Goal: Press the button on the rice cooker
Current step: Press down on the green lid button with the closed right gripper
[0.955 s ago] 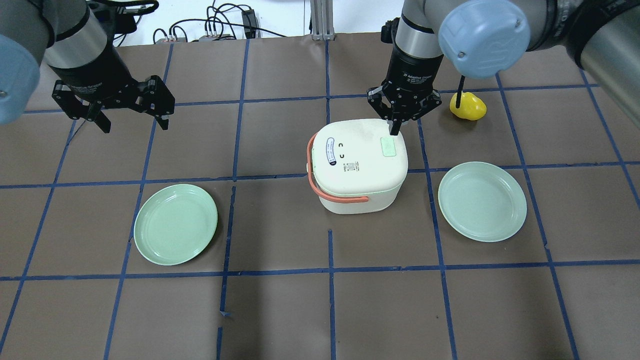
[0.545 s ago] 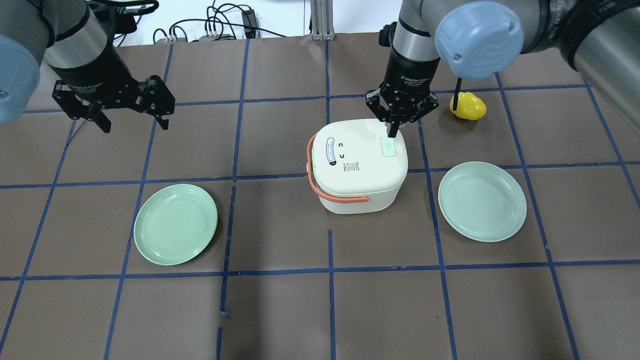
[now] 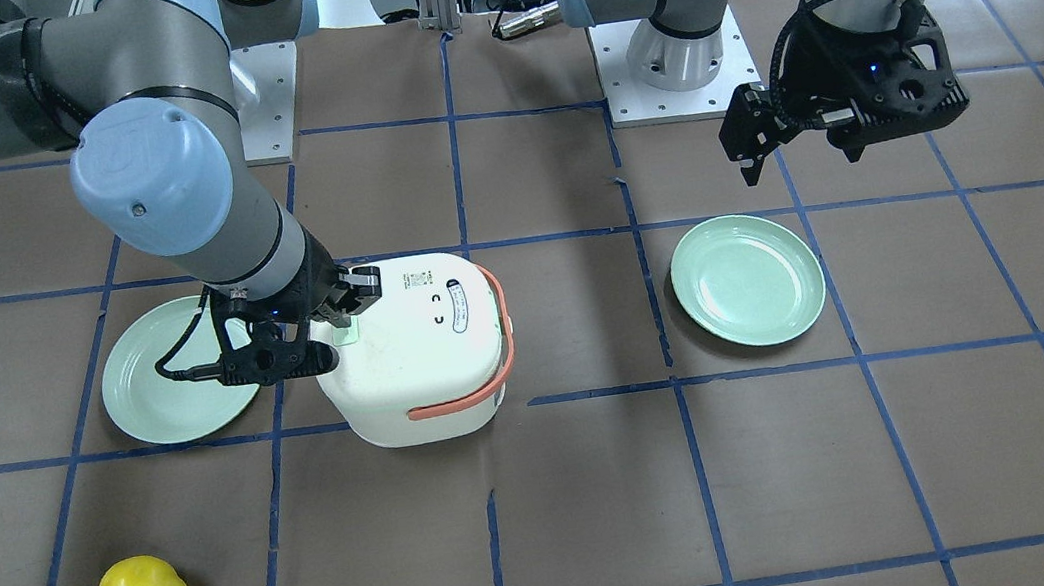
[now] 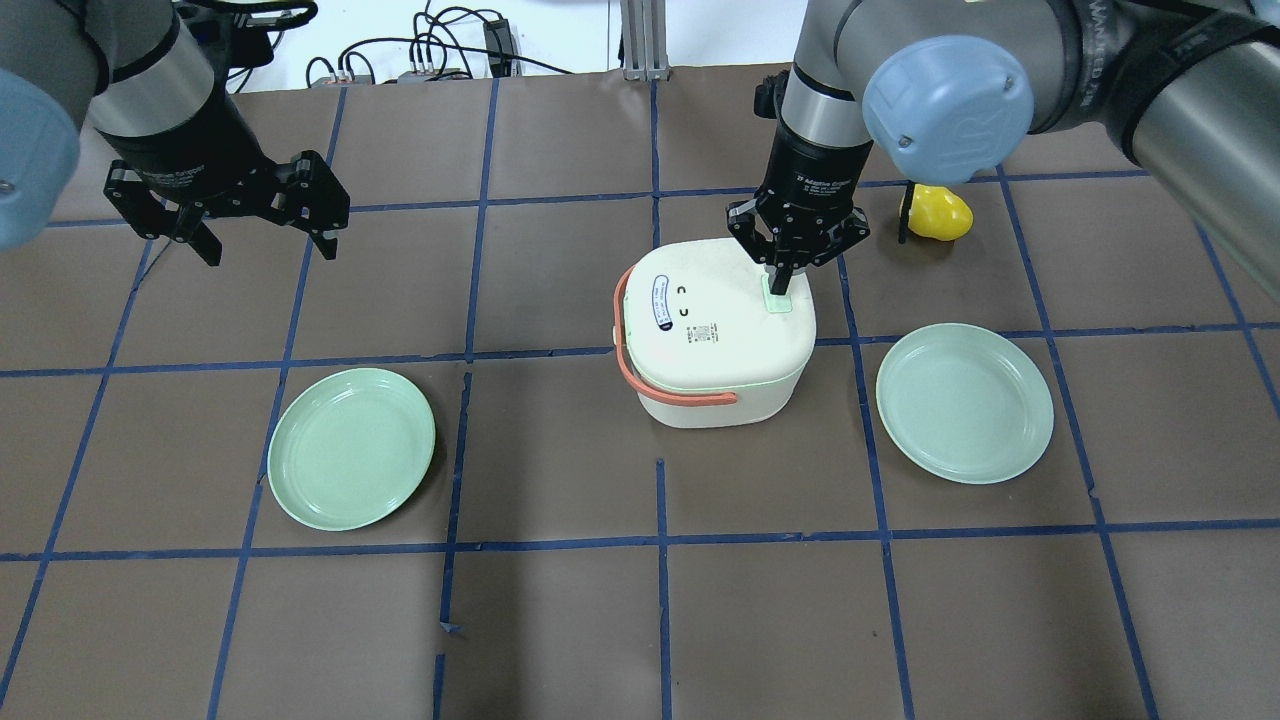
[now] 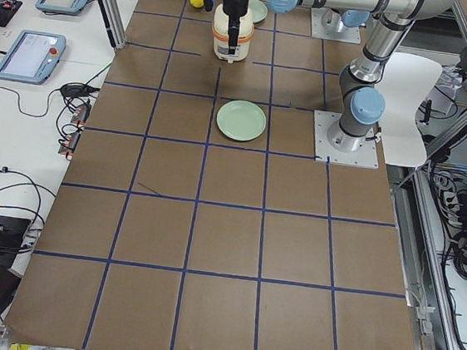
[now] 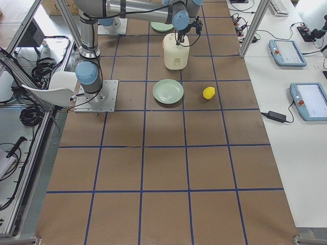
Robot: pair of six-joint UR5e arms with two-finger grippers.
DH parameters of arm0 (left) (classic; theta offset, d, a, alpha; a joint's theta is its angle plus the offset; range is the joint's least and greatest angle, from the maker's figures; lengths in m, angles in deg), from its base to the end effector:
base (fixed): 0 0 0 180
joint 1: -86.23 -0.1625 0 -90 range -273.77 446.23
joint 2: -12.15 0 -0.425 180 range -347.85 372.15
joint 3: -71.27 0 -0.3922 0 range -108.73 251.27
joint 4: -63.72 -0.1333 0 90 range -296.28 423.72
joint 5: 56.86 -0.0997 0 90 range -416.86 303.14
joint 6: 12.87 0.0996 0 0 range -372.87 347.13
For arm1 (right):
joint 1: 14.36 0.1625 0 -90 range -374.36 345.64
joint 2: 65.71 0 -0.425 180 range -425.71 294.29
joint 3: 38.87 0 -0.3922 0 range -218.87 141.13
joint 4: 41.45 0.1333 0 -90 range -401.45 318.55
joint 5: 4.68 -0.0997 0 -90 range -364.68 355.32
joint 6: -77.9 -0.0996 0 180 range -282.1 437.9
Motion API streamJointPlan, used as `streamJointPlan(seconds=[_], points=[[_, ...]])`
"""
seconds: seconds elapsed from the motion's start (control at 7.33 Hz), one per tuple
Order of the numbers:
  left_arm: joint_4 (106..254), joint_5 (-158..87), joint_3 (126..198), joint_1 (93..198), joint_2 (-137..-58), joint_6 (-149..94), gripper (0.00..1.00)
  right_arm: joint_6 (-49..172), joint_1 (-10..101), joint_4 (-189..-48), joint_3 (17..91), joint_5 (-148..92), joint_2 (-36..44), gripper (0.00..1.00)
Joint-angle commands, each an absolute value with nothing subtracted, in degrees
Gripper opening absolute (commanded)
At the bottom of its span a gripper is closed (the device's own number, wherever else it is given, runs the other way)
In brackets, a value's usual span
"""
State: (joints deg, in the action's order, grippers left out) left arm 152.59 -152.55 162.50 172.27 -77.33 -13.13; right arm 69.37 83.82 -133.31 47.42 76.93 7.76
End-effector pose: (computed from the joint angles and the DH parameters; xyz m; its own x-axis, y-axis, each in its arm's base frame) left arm -0.0894 -0.4961 0.4842 -0.9923 -0.0740 -0.0991 -0.0736 0.9973 -0.0078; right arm 0.2292 -0.5555 0.3672 -0.9930 0.0321 -0.1135 0.0077 0.9778 0.2093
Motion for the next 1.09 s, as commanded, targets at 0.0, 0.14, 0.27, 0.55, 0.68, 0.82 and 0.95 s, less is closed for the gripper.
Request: streamJointPlan(seconds=[0.0, 0.14, 0.27, 0.55, 0.68, 0.82, 0.95], points=[[152.7, -152.6, 162.5, 172.3, -77.3, -13.1, 1.0, 69.5, 83.7, -134.6, 47.5, 77.0, 7.0, 0.08], [152.6, -152.6, 162.5, 172.3, -77.3, -13.1, 1.0, 69.5, 83.7, -134.8, 47.5, 77.0, 6.5, 0.08], [152.6, -152.6, 162.5, 172.3, -77.3, -13.1, 1.0, 69.5, 83.7, -134.8, 47.6, 77.1, 6.4, 0.08], [152.6, -152.6, 162.5, 172.3, -77.3, -13.1, 1.0, 69.4, 83.7, -134.8, 47.5, 77.0, 6.3, 0.08], [152.7, -152.6, 162.5, 172.3, -77.3, -13.1, 1.0, 69.2, 83.7, -134.8, 47.2, 77.0, 6.5, 0.09], [152.6, -152.6, 162.5, 172.3, -77.3, -13.1, 1.0, 68.9, 83.9, -134.1, 46.2, 77.7, 7.5, 0.11], [152.7, -152.6, 162.5, 172.3, -77.3, -13.1, 1.0, 67.8, 84.3, -132.3, 45.4, 77.9, 9.2, 0.16]])
